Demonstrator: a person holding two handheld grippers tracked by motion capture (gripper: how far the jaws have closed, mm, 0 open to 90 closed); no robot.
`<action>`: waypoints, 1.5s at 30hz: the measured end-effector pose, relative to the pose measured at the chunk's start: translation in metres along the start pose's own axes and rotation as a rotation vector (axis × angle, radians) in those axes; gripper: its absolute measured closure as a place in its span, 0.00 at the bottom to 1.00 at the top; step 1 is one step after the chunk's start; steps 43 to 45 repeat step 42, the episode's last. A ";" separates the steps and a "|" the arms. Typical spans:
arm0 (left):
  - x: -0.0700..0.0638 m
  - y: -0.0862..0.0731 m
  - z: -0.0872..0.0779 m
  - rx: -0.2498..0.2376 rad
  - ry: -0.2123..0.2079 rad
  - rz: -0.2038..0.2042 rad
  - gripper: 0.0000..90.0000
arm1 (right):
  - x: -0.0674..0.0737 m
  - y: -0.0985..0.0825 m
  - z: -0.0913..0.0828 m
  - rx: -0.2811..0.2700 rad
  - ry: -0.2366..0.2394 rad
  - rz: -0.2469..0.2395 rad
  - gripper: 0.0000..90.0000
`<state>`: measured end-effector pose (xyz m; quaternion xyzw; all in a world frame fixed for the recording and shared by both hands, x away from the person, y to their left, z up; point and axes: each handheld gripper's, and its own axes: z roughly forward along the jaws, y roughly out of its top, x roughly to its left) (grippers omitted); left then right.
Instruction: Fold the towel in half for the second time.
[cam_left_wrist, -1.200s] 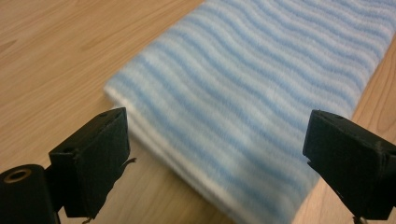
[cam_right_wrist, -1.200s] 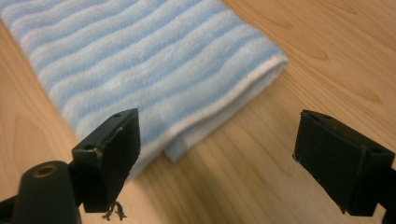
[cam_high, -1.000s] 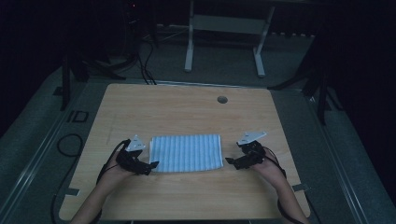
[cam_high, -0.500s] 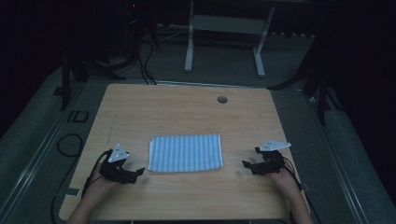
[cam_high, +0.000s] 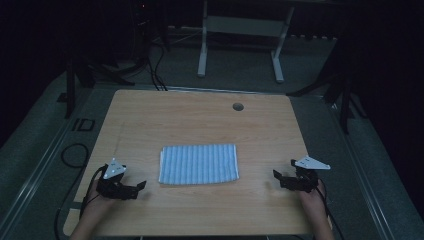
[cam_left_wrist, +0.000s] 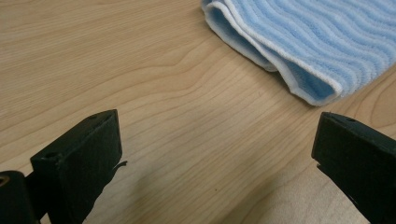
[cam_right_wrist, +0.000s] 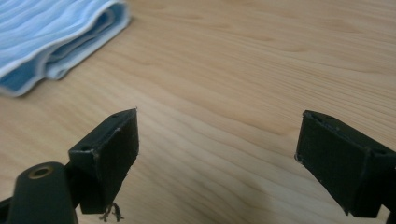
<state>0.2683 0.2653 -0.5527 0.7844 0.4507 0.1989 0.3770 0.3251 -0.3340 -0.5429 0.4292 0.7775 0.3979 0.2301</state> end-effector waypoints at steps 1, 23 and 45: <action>0.001 -0.001 -0.002 -0.007 0.020 0.000 0.02 | -0.003 -0.003 -0.003 -0.008 -0.031 0.026 0.14; 0.016 -0.011 -0.014 -0.150 0.212 -0.195 0.02 | -0.012 -0.010 -0.008 -0.071 -0.290 0.146 0.14; 0.019 -0.013 -0.020 -0.216 0.236 -0.242 0.02 | -0.023 -0.013 -0.015 -0.105 -0.382 0.227 0.14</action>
